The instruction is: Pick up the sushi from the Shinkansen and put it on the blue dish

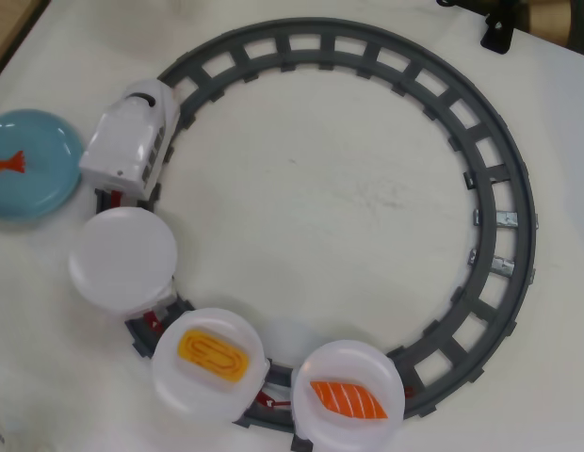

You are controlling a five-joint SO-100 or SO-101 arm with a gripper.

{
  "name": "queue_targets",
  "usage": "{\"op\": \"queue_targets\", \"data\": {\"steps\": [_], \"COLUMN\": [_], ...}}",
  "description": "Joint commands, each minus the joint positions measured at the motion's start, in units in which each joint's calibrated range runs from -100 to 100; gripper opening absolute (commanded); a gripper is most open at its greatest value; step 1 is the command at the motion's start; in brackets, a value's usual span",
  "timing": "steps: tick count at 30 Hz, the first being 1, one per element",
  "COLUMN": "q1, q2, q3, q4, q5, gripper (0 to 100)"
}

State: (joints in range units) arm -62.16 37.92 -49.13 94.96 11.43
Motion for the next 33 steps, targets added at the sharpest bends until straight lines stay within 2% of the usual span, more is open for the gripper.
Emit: {"op": "queue_targets", "data": {"steps": [1, 10, 17, 26, 33], "q1": [2.3, 3.3, 2.6, 2.5, 1.7], "q2": [0.9, 3.8, 3.8, 3.0, 0.7], "q3": [-3.1, -2.8, -2.8, -2.7, -10.7], "q4": [-2.7, -6.2, -6.4, -5.7, 0.4], "q5": [-1.2, -1.3, -1.3, -1.2, -1.1], "gripper": [4, 4, 16, 20, 20]}}
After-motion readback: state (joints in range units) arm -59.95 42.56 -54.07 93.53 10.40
